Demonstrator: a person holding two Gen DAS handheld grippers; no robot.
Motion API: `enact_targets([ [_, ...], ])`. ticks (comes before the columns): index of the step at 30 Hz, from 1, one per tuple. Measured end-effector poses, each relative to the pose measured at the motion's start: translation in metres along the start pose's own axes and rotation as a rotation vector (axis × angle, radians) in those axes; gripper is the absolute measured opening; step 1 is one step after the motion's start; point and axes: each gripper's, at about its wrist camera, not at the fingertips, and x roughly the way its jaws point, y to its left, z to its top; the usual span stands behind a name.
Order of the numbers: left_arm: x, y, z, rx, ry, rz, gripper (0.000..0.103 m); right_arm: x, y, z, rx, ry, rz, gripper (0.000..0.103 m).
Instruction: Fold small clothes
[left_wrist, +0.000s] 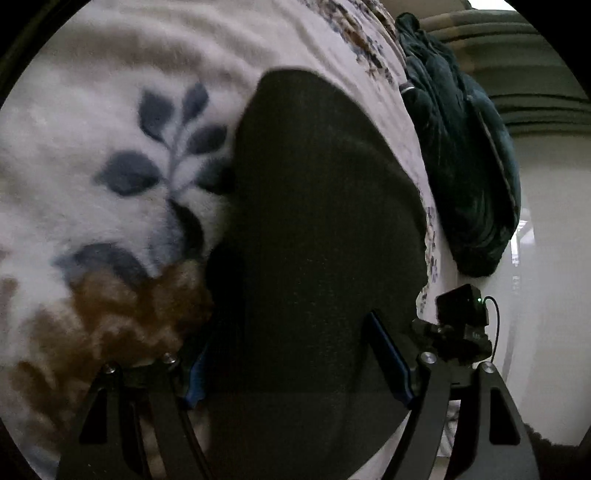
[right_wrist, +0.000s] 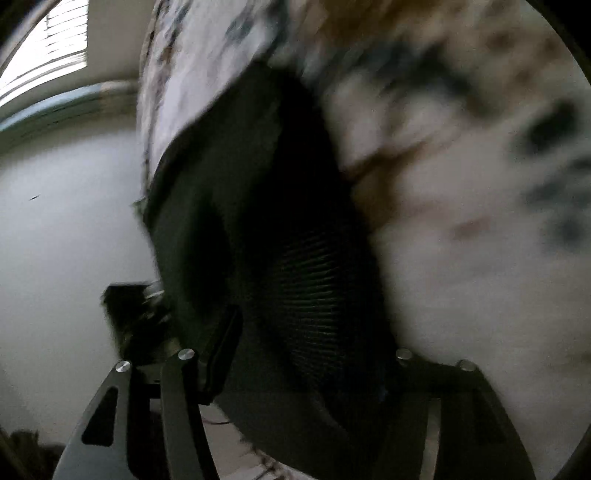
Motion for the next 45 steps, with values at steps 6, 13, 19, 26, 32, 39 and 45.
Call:
enact_targets([
  [6, -0.005, -0.023, 0.004, 0.076, -0.085, -0.016, 0.034, 0.025, 0.022, -0.002, -0.023, -0.044, 0.018, 0.030],
  [13, -0.023, -0.059, 0.018, 0.160, -0.104, -0.019, 0.028, -0.010, 0.065, -0.022, -0.061, -0.175, -0.013, 0.017],
  [19, -0.041, -0.088, 0.078, 0.210, -0.143, -0.060, 0.028, -0.044, 0.119, 0.012, -0.106, -0.292, 0.026, 0.017],
  [26, -0.030, -0.116, 0.197, 0.311, -0.151, -0.036, 0.029, -0.052, 0.154, 0.105, -0.110, -0.390, 0.040, 0.017],
  [32, 0.020, -0.091, 0.278, 0.303, -0.077, 0.036, 0.030, -0.018, 0.161, 0.186, -0.079, -0.419, -0.029, 0.018],
  [39, 0.046, -0.060, 0.288, 0.258, -0.026, 0.104, 0.048, -0.009, 0.116, 0.214, 0.022, -0.402, -0.302, 0.049],
  [45, 0.025, -0.087, 0.270, 0.342, -0.119, 0.305, 0.053, -0.015, 0.144, 0.191, -0.094, -0.438, -0.618, 0.072],
])
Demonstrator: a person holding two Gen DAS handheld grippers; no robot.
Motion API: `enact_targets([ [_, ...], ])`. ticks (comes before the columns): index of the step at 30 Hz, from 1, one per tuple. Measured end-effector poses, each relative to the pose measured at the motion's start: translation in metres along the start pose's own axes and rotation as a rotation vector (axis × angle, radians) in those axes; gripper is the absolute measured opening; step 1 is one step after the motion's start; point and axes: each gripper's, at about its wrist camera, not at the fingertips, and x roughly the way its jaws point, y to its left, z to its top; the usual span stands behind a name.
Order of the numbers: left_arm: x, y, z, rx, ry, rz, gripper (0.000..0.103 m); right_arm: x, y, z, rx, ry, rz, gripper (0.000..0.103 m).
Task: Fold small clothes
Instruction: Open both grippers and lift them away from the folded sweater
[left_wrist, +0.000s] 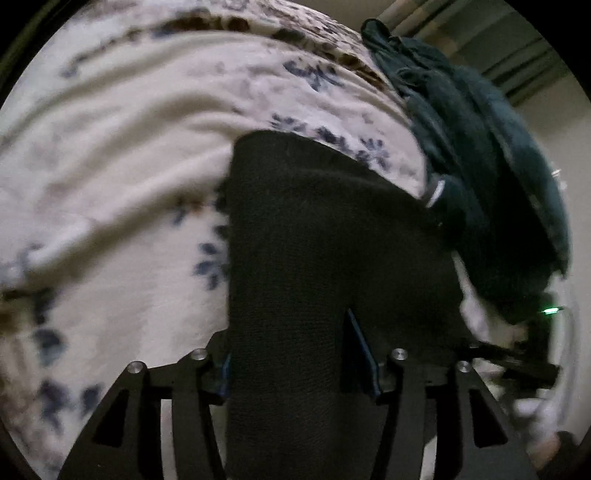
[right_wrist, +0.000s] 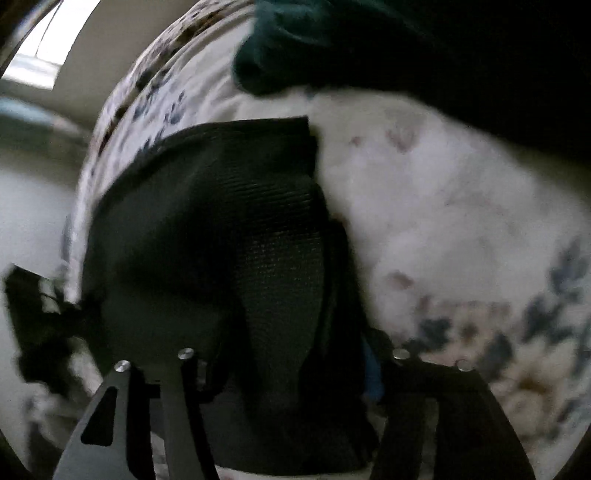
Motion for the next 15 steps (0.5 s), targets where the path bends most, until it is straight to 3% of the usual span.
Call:
enact_targets([
  [1, -0.004, -0.003, -0.003, 0.014, -0.019, 0.046, 0.063, -0.012, 0.008, -0.002, -0.024, -0.020, -0.042, 0.083],
  [2, -0.011, -0.010, -0.007, 0.032, -0.040, 0.098, 0.071, -0.019, 0.018, -0.004, -0.046, -0.037, -0.088, 0.102],
  [3, -0.019, -0.018, -0.015, 0.050, -0.056, 0.159, 0.087, -0.026, 0.028, -0.008, -0.069, -0.059, -0.147, 0.103],
  [4, -0.022, -0.023, -0.020, 0.060, -0.060, 0.198, 0.095, -0.034, 0.038, -0.014, -0.098, -0.092, -0.202, 0.103],
  [5, -0.029, -0.032, -0.028, 0.076, -0.070, 0.257, 0.097, -0.039, 0.046, -0.018, -0.111, -0.108, -0.235, 0.103],
  [8, -0.050, -0.050, -0.051, 0.094, -0.097, 0.340, 0.097, -0.063, 0.061, -0.040, -0.136, -0.155, -0.322, 0.103],
  [11, -0.074, -0.061, -0.069, 0.072, -0.108, 0.333, 0.097, -0.106, 0.055, -0.076, -0.137, -0.192, -0.355, 0.103],
  [15, -0.101, -0.086, -0.081, 0.066, -0.136, 0.343, 0.097, -0.154, 0.069, -0.098, -0.157, -0.250, -0.393, 0.103],
])
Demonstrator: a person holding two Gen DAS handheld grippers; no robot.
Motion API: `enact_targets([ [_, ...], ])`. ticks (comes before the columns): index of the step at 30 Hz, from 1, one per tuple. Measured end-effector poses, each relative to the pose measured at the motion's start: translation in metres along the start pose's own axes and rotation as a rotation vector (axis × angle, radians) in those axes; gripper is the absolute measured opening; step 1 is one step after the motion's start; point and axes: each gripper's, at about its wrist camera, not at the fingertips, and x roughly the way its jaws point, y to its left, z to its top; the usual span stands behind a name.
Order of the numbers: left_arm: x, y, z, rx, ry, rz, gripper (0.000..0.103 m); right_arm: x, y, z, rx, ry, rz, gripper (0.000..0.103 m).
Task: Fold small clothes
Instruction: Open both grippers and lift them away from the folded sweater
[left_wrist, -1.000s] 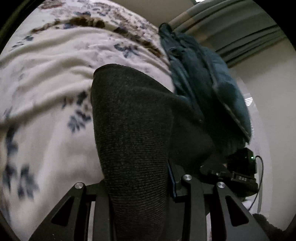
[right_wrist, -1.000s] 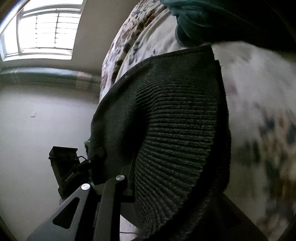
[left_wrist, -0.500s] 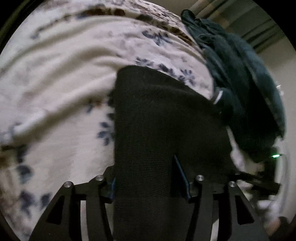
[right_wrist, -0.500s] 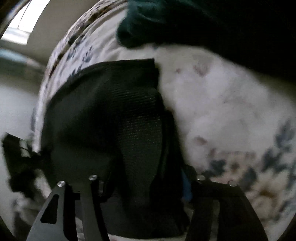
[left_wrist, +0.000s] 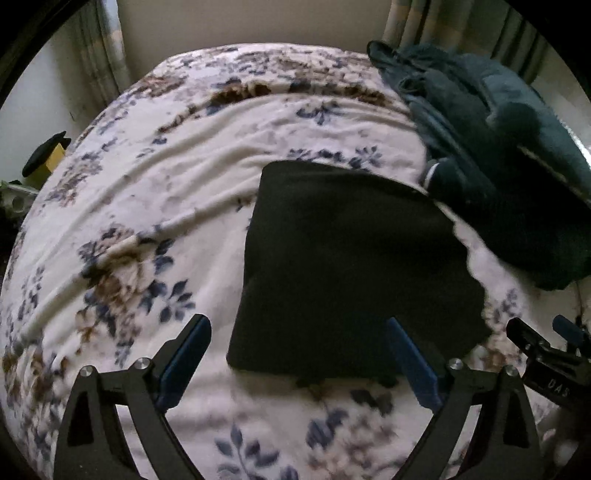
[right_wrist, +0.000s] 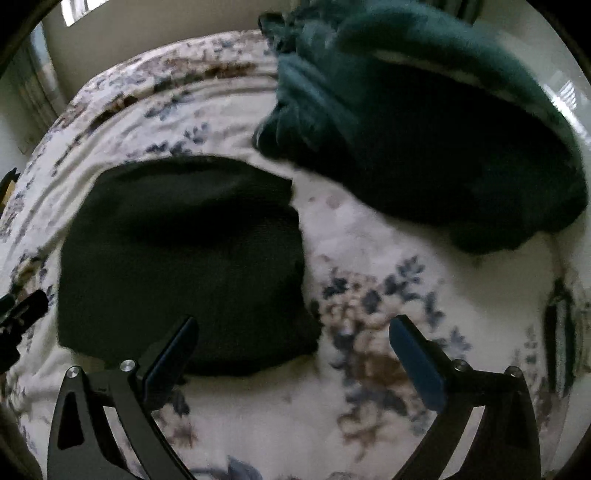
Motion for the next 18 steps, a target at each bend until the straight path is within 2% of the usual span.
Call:
enact_targets([
  [3, -0.033, -0.010, -0.004, 0.000, -0.022, 0.014, 0.097, -0.041, -0.003, -0.004, -0.006, -0.038, -0.019, 0.103],
  [7, -0.090, -0.018, -0.011, -0.004, -0.060, 0.006, 0.097, -0.116, -0.015, -0.015, -0.009, -0.100, -0.033, 0.103],
  [18, -0.293, -0.042, -0.053, 0.050, -0.192, 0.011, 0.097, -0.346, -0.050, -0.063, 0.004, -0.271, -0.014, 0.103],
])
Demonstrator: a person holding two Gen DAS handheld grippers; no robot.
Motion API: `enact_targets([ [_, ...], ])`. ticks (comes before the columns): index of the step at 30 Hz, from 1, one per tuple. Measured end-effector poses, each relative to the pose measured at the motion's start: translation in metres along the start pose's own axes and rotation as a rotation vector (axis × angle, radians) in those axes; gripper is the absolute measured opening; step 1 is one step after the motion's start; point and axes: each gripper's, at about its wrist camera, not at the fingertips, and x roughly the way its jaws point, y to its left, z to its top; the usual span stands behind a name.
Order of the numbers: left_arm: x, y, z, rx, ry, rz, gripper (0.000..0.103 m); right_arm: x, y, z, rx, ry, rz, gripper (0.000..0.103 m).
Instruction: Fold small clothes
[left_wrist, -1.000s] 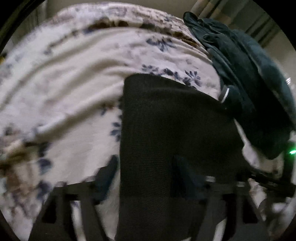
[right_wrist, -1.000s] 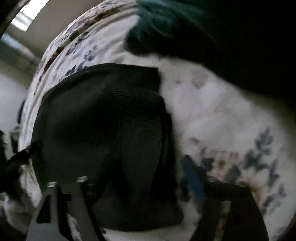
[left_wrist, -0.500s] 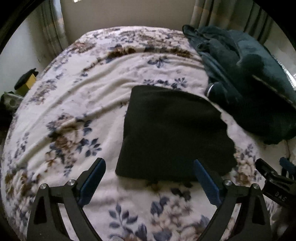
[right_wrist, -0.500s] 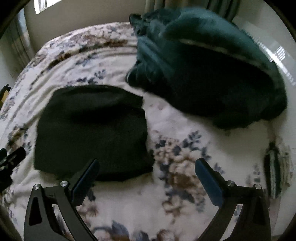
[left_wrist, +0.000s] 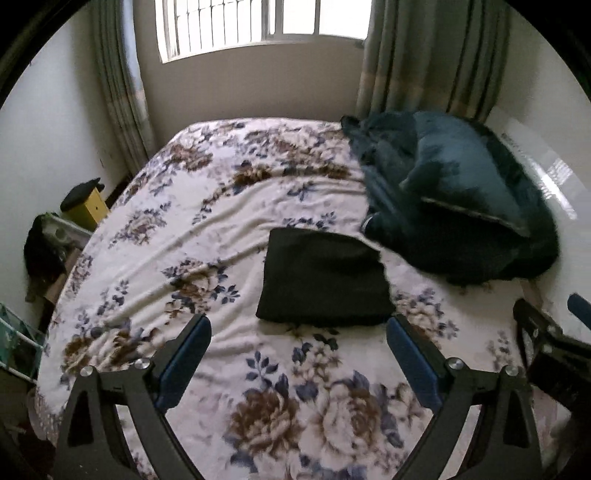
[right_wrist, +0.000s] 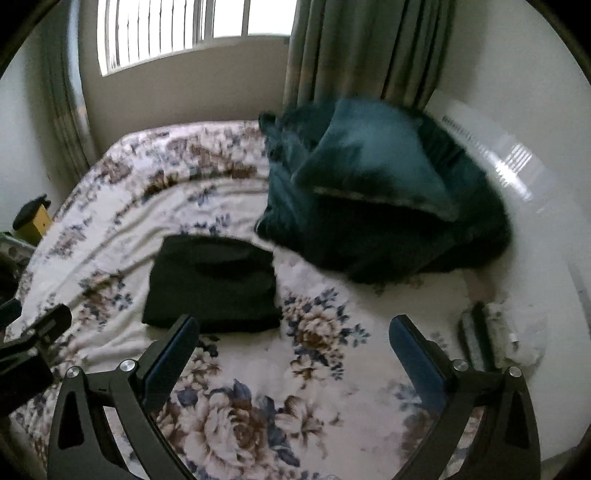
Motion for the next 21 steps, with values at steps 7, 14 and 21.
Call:
enact_targets([
  [7, -0.108, -0.004, -0.005, 0.014, -0.059, 0.025, 0.097, -0.142, -0.022, 0.000, -0.005, -0.116, -0.015, 0.103],
  [14, -0.180, -0.008, -0.017, -0.004, -0.114, 0.026, 0.097, -0.234, -0.034, -0.008, -0.003, -0.181, 0.009, 0.103],
  [21, -0.210, -0.014, -0.029, 0.008, -0.144, 0.028, 0.097, -0.271, -0.045, -0.023, 0.002, -0.177, 0.042, 0.103],
])
